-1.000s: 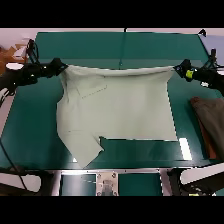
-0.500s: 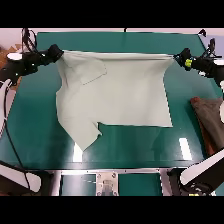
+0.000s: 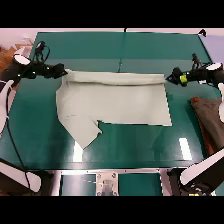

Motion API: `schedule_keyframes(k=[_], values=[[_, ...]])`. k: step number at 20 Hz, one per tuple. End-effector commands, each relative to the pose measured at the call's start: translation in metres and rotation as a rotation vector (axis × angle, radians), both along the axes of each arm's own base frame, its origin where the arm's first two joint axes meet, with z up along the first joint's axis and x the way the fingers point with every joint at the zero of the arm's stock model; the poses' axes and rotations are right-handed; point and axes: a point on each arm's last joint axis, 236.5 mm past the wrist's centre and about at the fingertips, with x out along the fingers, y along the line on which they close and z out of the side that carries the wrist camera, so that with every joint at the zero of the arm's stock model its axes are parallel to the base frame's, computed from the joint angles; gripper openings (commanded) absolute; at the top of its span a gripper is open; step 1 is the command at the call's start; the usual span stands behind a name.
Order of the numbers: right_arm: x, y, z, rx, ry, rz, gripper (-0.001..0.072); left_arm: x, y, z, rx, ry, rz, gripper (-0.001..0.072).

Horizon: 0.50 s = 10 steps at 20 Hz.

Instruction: Fold the shirts.

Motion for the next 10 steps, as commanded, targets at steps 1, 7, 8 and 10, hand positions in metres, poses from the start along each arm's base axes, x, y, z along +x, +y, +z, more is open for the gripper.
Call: schedule_keyframes(k=[1,7,8,10], values=[[-0.044,0.012,-0.023,0.024,0.177,0.066,0.0012,-0.022,0.004,-0.026,0.054,0.099,-0.041,0.0021],[-0.057,0.017,-0.016,0.043,0.228,0.081,0.0013,-0.046,-0.001,-0.038,0.057,0.181,-0.098,0.0021],[-0.06,0.018,-0.015,0.044,0.238,0.09,0.0013,-0.046,-0.001,-0.038,0.057,0.182,-0.097,0.0021],[-0.064,0.016,-0.018,0.032,0.254,0.093,0.0012,-0.046,-0.001,-0.039,0.058,0.182,-0.098,0.0021]])
